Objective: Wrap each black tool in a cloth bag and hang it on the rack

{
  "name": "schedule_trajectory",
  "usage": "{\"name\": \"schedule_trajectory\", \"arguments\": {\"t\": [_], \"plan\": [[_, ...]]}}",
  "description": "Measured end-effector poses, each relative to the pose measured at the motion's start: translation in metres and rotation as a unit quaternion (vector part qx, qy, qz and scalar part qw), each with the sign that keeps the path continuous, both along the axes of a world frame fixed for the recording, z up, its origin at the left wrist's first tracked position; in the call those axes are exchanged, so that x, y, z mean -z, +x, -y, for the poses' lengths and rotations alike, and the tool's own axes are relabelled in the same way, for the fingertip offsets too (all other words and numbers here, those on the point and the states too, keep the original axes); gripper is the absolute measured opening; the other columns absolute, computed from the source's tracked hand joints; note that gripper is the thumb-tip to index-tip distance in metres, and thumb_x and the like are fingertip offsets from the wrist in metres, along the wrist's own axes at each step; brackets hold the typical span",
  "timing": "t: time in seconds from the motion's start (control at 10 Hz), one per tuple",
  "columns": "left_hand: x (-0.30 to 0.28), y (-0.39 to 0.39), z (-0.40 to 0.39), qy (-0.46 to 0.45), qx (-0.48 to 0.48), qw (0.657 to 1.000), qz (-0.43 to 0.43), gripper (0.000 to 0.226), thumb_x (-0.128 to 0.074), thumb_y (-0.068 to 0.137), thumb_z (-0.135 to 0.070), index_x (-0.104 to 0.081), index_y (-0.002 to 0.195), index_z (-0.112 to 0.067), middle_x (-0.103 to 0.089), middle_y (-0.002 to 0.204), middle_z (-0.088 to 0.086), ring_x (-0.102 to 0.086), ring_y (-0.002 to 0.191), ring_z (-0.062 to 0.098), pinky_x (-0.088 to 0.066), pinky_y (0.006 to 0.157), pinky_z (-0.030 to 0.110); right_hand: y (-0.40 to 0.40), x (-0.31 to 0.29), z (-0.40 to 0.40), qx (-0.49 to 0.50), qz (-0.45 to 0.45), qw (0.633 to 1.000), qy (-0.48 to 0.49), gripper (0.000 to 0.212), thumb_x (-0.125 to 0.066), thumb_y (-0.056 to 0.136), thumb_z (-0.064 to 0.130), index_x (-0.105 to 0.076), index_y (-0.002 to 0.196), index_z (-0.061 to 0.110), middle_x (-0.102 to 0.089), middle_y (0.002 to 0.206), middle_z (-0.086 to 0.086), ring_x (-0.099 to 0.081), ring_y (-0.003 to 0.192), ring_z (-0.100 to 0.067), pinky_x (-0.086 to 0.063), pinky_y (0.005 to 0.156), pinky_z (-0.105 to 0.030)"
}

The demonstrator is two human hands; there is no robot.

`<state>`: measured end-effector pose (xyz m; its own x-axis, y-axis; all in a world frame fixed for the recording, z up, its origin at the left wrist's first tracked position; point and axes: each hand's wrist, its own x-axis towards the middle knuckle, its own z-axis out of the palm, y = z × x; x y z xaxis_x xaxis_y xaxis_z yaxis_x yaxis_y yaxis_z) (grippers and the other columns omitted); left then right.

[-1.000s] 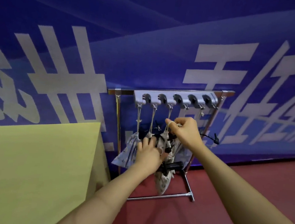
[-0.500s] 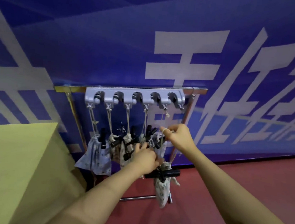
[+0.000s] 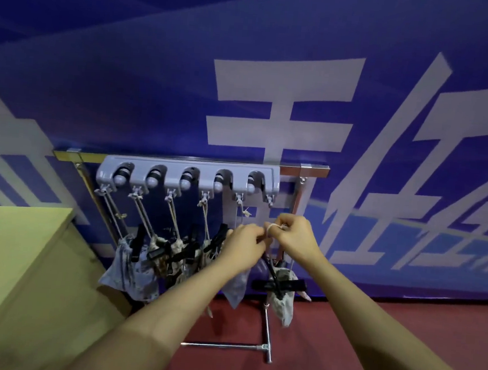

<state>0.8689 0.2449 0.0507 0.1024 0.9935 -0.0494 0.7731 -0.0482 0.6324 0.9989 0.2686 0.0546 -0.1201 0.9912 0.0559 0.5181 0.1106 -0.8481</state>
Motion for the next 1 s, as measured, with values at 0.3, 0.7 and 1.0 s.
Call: {"name": "schedule_trajectory", "arguments": {"t": [0.3, 0.7, 1.0], "plan": [[-0.015, 0.018, -0.044, 0.03, -0.167, 0.968, 0.185, 0.022, -0.053, 0.094, -0.02, -0.068, 0.083, -0.011, -0.063, 0.066, 0.003, -0.055, 0.06, 0.013, -0.04, 0.056, 0.025, 0.007, -0.007, -0.057, -0.007, -0.022, 0.999, 0.023, 0.023, -0.052, 0.092, 0.012, -0.049, 0.07, 0.02, -0.042, 0.06, 0.007, -0.038, 0.055, -0.012, -0.034, 0.058, -0.03], [0.016, 0.015, -0.07, -0.043, -0.19, 0.969, 0.155, 0.024, -0.05, 0.094, -0.016, -0.063, 0.073, -0.015, -0.07, 0.084, 0.014, -0.069, 0.078, 0.031, -0.057, 0.075, 0.044, 0.004, 0.035, -0.066, -0.019, 0.081, 0.996, -0.029, 0.024, -0.042, 0.101, 0.026, -0.053, 0.086, 0.012, -0.05, 0.065, 0.0, -0.048, 0.062, -0.022, -0.042, 0.061, -0.042], [0.0, -0.001, -0.053, -0.036, -0.172, 0.971, 0.163, 0.019, -0.048, 0.094, -0.013, -0.06, 0.08, -0.019, -0.07, 0.095, 0.01, -0.067, 0.085, 0.028, -0.056, 0.083, 0.04, -0.001, 0.025, -0.05, 0.034, 0.098, 0.994, 0.038, 0.016, -0.045, 0.098, 0.026, -0.05, 0.088, 0.014, -0.053, 0.079, 0.0, -0.049, 0.067, -0.016, -0.036, 0.058, -0.033]]}}
